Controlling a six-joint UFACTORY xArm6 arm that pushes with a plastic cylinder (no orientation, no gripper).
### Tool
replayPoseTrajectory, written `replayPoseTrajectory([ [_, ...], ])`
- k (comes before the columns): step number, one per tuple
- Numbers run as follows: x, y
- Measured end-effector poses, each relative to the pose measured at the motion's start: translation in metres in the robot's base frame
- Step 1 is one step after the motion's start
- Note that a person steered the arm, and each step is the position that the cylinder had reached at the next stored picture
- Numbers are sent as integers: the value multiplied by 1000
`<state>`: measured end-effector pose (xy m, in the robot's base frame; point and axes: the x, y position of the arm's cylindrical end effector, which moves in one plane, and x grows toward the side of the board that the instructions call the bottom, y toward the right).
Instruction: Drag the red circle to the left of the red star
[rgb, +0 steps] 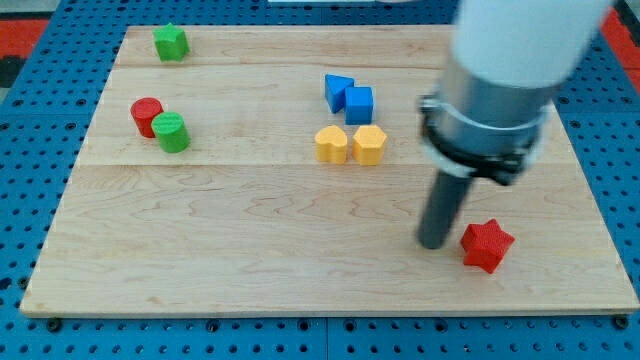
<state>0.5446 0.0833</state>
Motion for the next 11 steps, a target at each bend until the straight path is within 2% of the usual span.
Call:
replayPoseTrajectory([
  [1, -6, -129],
  [2, -34, -236],
  [3, -74, -307],
  [4, -128, -299],
  [5, -156, -311],
  [6, -178, -363],
  [8, -194, -204],
  [9, -203, -197],
  [10, -172, -167],
  [11, -165, -154],
])
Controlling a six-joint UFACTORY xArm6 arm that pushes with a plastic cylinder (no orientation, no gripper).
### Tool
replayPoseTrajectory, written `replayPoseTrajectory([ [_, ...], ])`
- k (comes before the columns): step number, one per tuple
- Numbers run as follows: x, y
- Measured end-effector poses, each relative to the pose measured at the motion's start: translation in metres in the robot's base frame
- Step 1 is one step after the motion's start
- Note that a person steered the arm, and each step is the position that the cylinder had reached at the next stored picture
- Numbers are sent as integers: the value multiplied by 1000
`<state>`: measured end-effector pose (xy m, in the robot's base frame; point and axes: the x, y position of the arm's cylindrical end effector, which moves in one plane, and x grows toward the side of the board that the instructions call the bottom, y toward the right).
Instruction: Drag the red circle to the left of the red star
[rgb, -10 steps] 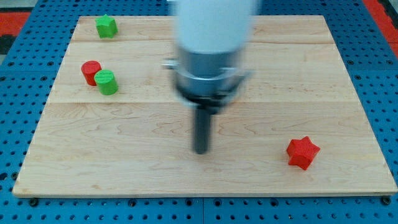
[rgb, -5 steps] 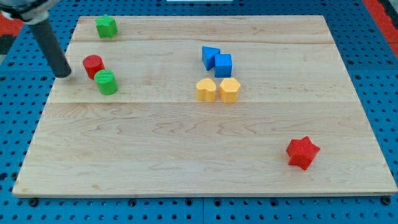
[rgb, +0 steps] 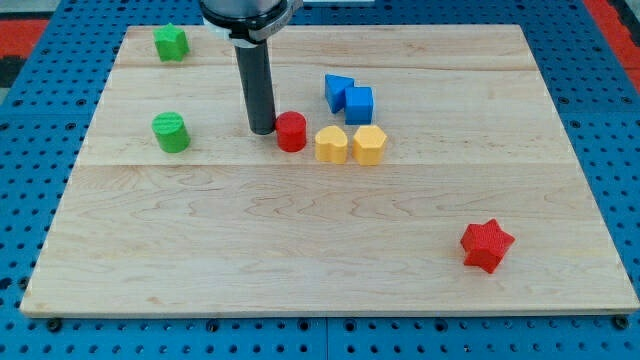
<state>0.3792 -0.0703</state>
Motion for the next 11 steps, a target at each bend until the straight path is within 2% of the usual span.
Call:
replayPoseTrajectory([
  [1, -22, 35],
  [2, 11, 48],
  [3, 49, 5],
  [4, 35, -22],
  [5, 61, -63],
  [7, 123, 110],
  [9, 78, 89],
  [10, 78, 189],
  [11, 115, 199],
])
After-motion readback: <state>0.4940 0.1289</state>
